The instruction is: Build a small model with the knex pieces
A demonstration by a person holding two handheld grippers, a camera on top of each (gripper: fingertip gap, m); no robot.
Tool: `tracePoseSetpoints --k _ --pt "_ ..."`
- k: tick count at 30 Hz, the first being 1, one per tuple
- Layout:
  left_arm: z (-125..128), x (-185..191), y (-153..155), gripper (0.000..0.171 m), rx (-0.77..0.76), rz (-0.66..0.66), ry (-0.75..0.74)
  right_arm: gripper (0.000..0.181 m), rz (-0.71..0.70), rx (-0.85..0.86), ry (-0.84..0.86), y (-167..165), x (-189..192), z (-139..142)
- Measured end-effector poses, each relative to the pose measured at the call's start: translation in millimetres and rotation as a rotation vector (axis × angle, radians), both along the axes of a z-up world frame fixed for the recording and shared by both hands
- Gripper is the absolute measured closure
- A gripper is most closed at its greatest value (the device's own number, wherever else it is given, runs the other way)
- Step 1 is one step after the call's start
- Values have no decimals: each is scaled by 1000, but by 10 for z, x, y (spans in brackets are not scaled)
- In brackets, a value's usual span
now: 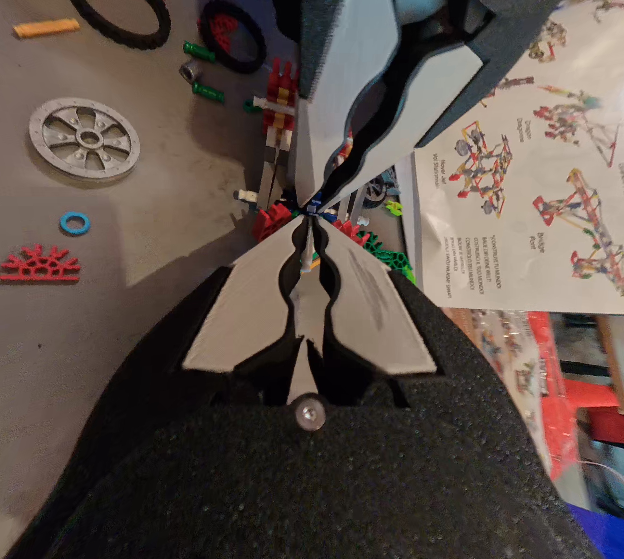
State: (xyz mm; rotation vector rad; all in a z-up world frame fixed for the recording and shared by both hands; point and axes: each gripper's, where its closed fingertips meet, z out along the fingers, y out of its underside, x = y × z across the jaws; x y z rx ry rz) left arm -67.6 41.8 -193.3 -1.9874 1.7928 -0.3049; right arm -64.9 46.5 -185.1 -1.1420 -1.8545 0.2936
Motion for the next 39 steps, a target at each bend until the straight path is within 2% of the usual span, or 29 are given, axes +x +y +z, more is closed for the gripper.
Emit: tracePoseSetpoints --k 3,7,17,25,29,35,39 --pt "-1 0 -5 165 -3 -2 2 179 13 118 -8 -13 -1 -10" --pt "-2 1 -5 165 0 -3 6 179 29 167 -8 -15 1 -20" --pt "-2 -4 -6 165 -8 6 1 179 -11 -34 -29 -7 -7 -45" --pt "-2 -20 -5 165 -11 4 8 180 6 -44 -84 -5 -21 -52" --pt "0 -13 -8 165 -17 4 5 180 -7 -183 -111 -8 -13 -59" --pt "0 -20 -4 165 -20 3 2 180 -28 -212 -206 2 -16 -64" --pt "1 -43 4 165 -10 0 8 179 -30 -213 -182 6 -41 -53"
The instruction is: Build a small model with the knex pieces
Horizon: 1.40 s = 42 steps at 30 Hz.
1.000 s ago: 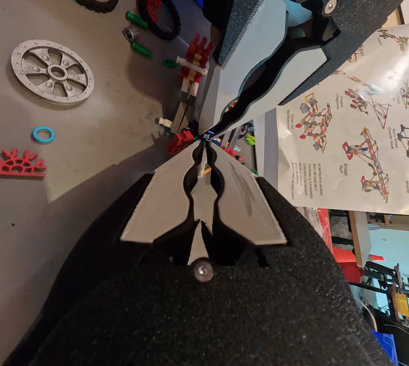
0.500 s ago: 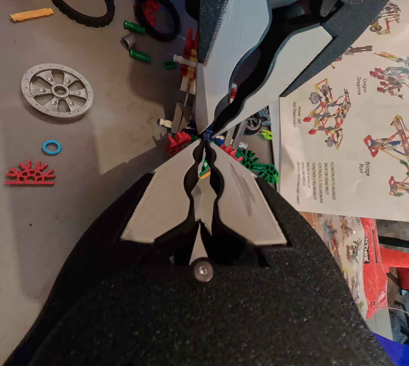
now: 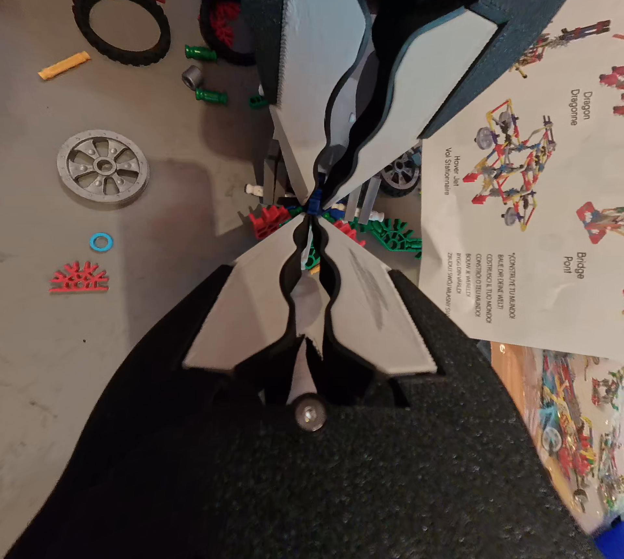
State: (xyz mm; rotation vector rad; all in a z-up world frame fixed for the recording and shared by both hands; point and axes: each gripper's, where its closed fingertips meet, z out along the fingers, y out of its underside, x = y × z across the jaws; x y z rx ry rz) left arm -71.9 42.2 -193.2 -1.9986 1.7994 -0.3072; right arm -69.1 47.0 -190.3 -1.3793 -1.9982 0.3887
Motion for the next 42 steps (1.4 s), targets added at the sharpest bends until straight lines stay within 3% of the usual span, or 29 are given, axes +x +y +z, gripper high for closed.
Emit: tracePoseSetpoints --k 11,23,42 --pt "0 3 5 165 18 -7 -12 176 31 -52 99 -21 12 33" --pt "0 5 1 165 14 -7 -14 181 110 284 103 -11 14 24" --pt "0 -13 21 166 5 9 -8 181 68 46 -129 -2 9 -19"
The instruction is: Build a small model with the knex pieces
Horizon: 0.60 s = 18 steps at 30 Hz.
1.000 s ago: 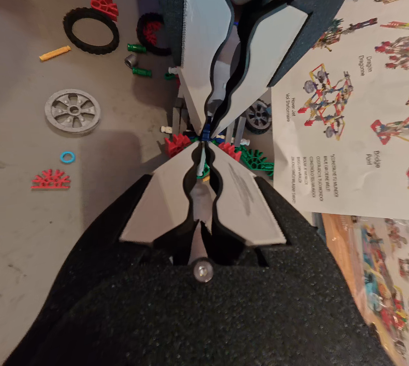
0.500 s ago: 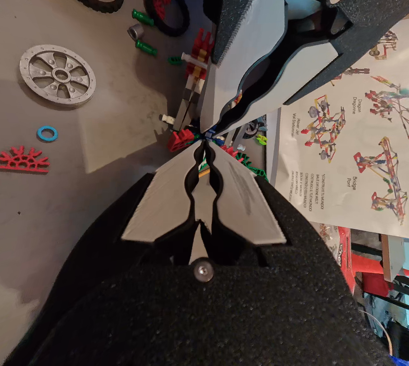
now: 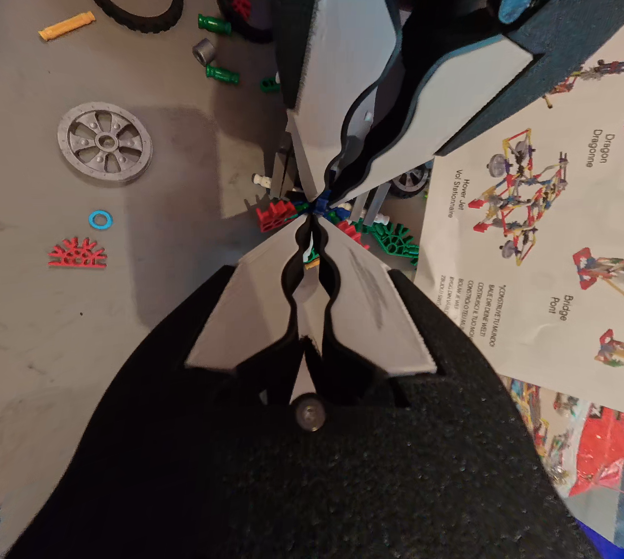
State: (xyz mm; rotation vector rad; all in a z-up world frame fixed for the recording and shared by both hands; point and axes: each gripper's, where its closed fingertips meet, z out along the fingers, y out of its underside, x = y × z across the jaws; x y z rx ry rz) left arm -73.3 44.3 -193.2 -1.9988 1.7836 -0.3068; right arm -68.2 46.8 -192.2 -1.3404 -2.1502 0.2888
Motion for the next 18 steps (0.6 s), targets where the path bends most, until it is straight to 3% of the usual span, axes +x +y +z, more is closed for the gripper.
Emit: tracePoseSetpoints --k 6,18 --pt "3 -7 4 166 -6 10 -7 181 2 27 -64 3 -5 -6" --pt "5 -6 4 166 1 3 -8 181 75 160 -1 -1 -6 -14"
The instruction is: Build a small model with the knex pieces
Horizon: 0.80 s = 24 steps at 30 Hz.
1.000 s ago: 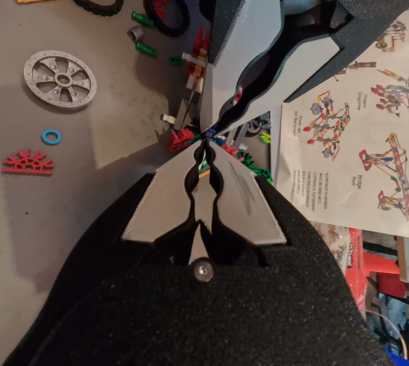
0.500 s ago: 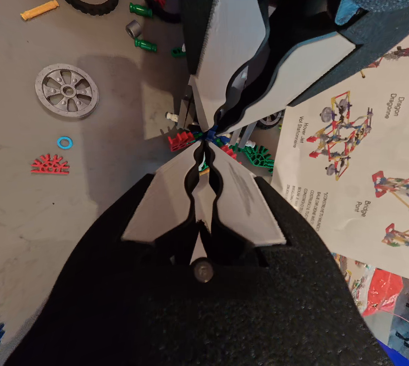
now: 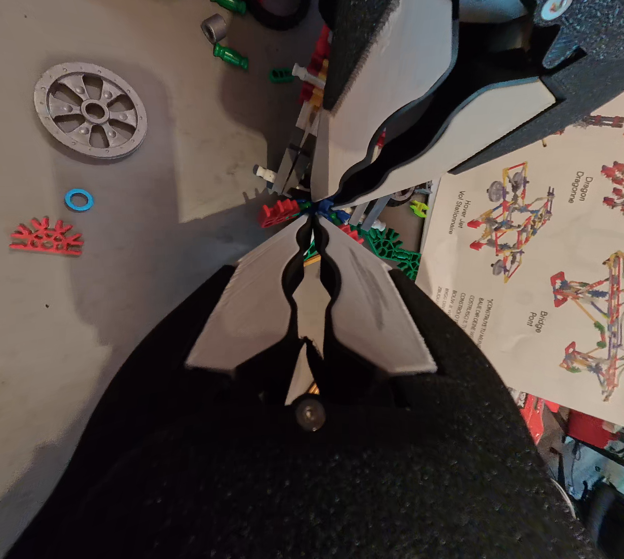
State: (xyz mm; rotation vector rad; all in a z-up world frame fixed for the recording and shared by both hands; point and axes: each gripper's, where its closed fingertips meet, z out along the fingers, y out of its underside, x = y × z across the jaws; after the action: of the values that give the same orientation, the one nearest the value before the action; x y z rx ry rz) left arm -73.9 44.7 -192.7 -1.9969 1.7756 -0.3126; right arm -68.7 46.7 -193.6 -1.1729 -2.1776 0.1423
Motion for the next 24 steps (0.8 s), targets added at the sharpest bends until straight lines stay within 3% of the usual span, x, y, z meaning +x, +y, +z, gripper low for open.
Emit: tracePoseSetpoints --k 5,7,24 --pt "1 -2 2 165 10 -4 0 180 18 62 64 -3 -2 -1" --pt "1 -9 6 166 14 -4 -3 165 19 47 75 -35 30 -37" --pt "-2 -12 9 166 14 1 -2 166 38 100 17 -35 27 -36"
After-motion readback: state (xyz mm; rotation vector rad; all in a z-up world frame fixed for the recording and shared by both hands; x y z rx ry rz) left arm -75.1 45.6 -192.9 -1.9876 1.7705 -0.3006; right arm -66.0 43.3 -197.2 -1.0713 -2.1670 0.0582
